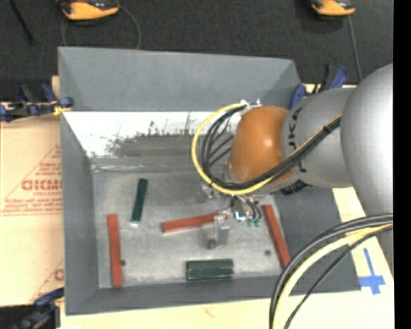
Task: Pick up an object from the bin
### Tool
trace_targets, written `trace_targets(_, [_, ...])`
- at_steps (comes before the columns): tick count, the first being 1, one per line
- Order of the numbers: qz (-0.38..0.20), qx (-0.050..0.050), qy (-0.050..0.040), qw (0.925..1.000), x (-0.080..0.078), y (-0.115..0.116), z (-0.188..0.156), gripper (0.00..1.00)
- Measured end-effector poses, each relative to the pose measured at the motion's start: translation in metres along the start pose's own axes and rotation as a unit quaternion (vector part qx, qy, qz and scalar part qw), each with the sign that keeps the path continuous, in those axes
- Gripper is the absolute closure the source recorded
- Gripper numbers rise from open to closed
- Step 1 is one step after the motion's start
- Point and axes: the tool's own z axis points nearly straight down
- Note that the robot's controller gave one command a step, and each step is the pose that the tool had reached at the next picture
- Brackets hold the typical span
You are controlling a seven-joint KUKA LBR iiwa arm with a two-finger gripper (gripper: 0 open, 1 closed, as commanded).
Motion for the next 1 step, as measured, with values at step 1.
trace_targets(1, [-0.001,0.001,-0.0038,1.0000,-0.0026,-0.0011,-0.0042,1.00])
